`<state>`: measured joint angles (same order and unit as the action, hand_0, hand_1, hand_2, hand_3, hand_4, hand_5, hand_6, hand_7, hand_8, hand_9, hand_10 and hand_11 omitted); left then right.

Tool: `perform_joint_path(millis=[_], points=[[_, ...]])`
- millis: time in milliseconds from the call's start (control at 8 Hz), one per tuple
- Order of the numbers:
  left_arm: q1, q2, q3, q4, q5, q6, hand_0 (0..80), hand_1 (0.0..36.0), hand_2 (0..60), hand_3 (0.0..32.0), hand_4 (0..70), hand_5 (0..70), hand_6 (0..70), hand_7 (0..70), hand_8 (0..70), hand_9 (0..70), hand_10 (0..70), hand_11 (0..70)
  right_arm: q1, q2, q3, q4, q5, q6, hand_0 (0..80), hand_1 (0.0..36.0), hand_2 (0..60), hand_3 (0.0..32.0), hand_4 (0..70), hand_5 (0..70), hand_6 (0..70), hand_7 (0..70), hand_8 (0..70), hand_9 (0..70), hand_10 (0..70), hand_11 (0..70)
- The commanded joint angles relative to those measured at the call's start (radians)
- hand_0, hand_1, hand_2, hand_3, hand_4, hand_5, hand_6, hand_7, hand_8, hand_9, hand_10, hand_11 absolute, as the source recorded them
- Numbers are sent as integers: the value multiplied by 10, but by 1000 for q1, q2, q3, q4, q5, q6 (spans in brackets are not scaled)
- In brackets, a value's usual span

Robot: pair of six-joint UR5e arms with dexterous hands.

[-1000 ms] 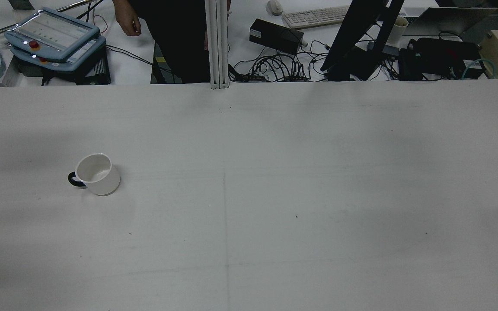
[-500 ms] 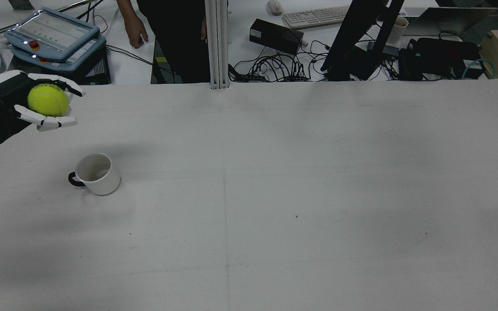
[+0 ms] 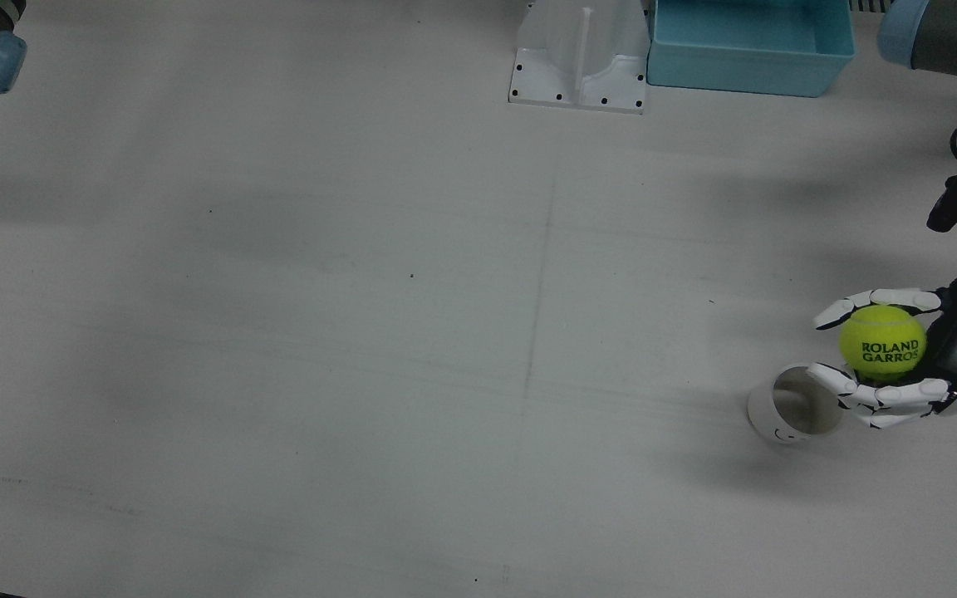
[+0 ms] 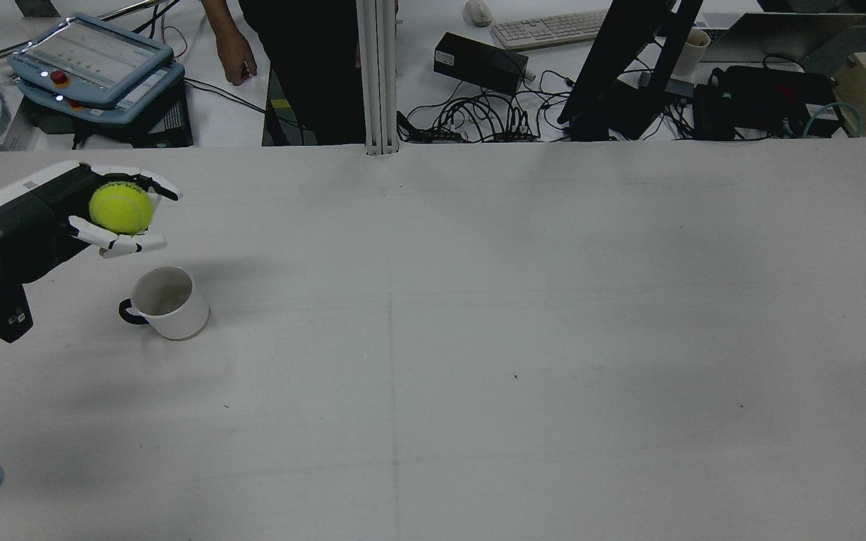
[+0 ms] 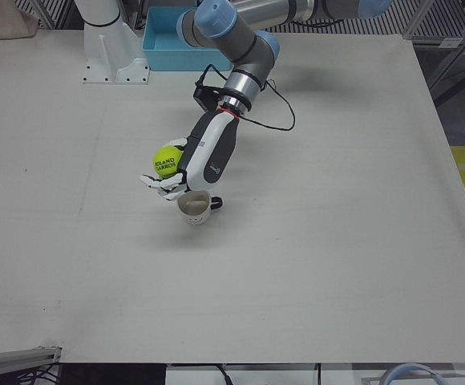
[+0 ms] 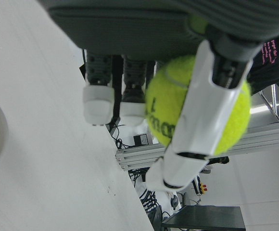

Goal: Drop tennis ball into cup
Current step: 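Open the left hand fingers to release the ball into the mug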

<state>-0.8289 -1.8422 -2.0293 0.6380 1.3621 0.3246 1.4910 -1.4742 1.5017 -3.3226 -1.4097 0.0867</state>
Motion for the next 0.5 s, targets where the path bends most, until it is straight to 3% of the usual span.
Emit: perform_joint_path(millis=[0, 125, 250, 375], points=[[-6, 9, 11, -14, 0, -1, 800, 360, 600, 0, 519, 245, 352, 700, 643, 700, 700, 700, 0, 0, 0, 0, 0, -1, 0, 0, 0, 0, 0, 0, 0, 0, 0, 0, 0, 0], [-6, 9, 8, -32, 0, -1, 800, 360, 600, 0, 503, 240, 340, 700, 621, 700, 685, 700, 0, 0, 0, 0, 0, -1, 0, 0, 0, 0, 0, 0, 0, 0, 0, 0, 0, 0], [-6, 9, 6, -59, 3, -1, 793, 360, 600, 0, 427, 198, 273, 700, 513, 700, 553, 700, 0, 0, 0, 0, 0, -1, 0, 0, 0, 0, 0, 0, 0, 0, 0, 0, 0, 0], [-6, 11, 8, -75, 3, -1, 710, 350, 317, 0, 253, 133, 144, 385, 250, 394, 258, 397, 0, 0, 0, 0, 0, -1, 0, 0, 0, 0, 0, 0, 0, 0, 0, 0, 0, 0]])
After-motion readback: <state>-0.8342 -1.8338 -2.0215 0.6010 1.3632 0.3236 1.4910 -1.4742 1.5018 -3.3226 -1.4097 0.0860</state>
